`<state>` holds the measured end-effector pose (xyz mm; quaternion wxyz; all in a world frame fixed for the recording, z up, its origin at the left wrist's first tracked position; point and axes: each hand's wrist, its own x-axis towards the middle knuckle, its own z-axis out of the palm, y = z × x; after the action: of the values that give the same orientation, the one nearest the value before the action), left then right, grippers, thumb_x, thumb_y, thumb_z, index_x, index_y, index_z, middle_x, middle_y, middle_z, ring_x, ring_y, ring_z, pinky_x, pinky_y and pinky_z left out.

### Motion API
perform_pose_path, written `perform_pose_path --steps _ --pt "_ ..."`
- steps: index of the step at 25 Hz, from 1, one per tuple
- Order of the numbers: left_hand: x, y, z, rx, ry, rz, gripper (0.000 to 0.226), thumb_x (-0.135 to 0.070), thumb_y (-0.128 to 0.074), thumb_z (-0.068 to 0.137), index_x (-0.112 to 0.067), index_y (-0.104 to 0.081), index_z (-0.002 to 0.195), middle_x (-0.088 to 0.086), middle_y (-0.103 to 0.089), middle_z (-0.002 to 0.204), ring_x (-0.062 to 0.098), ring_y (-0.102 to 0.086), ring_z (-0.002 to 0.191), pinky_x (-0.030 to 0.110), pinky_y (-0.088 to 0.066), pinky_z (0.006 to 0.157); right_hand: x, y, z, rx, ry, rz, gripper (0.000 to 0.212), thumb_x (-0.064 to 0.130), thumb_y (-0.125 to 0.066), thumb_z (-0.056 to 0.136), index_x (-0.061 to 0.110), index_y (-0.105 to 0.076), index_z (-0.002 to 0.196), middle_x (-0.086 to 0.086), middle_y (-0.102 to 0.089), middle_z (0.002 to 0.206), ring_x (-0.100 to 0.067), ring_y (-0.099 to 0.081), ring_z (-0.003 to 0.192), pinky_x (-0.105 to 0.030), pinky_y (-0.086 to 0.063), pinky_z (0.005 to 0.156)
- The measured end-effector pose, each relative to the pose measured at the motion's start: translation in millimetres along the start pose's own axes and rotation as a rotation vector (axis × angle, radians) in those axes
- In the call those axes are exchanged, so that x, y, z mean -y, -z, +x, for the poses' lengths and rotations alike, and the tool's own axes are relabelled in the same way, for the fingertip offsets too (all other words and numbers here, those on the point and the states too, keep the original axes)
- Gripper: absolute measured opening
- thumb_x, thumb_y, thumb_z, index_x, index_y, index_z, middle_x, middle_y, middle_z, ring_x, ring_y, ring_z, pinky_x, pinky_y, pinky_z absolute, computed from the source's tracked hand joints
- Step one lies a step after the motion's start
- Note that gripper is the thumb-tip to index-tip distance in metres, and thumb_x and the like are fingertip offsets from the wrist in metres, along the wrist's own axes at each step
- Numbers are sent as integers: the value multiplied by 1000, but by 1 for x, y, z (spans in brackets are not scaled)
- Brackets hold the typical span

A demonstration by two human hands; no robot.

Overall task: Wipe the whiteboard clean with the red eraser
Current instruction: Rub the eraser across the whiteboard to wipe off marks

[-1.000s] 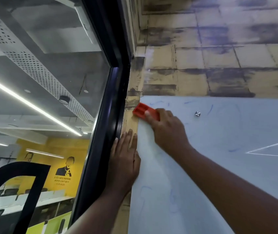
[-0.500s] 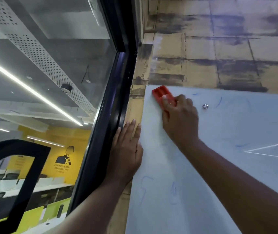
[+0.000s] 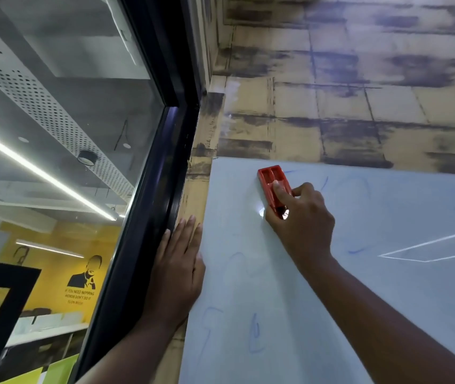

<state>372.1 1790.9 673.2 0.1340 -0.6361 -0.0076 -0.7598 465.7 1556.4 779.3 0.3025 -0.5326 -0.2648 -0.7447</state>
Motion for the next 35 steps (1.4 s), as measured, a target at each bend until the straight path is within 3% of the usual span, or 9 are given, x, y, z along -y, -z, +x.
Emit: perform_pose_path --steps 5,12,14,17,23,27,30,33,35 --pt "1 -1 -2 -6 -3 12 58 -21 -34 106 -9 -41 161 5 -35 171 22 -30 160 50 -23 129 38 -3 29 106 -217 80 56 39 -73 91 30 -60 145 -8 -53 107 -28 -56 96 -35 -52 71" --pt "0 2 0 5 13 -7 57 -23 -31 107 -12 -35 164 4 -35 171 19 -28 160 46 -19 132 59 -2 -21 108 380 103 57 41 -86 79 19 -71 130 -10 -61 94 -22 -61 76 -22 -36 55" --pt "-1 2 -1 -5 -2 -8 58 -21 -32 106 -8 -41 161 6 -37 170 22 -32 159 48 -21 131 29 1 -1 81 294 64 57 39 -84 80 21 -70 132 -11 -57 93 -28 -61 75 -25 -36 55" --pt "0 2 0 -6 -5 -7 58 -21 -32 106 -7 -42 161 6 -36 170 23 -32 159 47 -20 131 -6 11 30 143 4 -24 61 48 -71 93 28 -56 149 -11 -54 103 -29 -61 87 -36 -55 67" --pt "-1 1 -3 -21 17 -56 55 -20 -33 107 -9 -44 160 5 -38 169 20 -31 159 46 -20 131 22 4 18 106 -137 -29 61 42 -68 95 24 -53 151 -12 -51 103 -29 -58 88 -37 -54 69" --pt "-2 2 -2 -21 20 -53 56 -20 -34 106 -8 -44 159 5 -39 169 21 -31 159 45 -19 132 50 5 -34 73 245 72 59 40 -77 86 16 -64 139 -12 -53 96 -24 -55 76 -26 -38 55" --pt "-1 3 -3 3 32 -71 56 -21 -33 107 -10 -40 161 5 -37 170 18 -27 161 43 -15 133 52 13 -65 146 521 125 57 42 -75 89 17 -65 139 -8 -55 95 -19 -54 75 -26 -47 51" --pt "-2 4 -7 -11 30 -80 57 -20 -33 106 -8 -42 161 5 -35 170 17 -26 161 44 -16 133 32 18 -57 110 544 90 52 40 -73 85 22 -70 134 -7 -55 90 -23 -57 73 -27 -44 50" --pt "-3 4 -10 -30 16 -80 55 -20 -33 107 -6 -45 159 7 -37 169 20 -29 160 46 -19 132 14 22 -49 75 423 57 51 41 -69 83 24 -72 131 -6 -54 88 -25 -59 72 -27 -42 49"
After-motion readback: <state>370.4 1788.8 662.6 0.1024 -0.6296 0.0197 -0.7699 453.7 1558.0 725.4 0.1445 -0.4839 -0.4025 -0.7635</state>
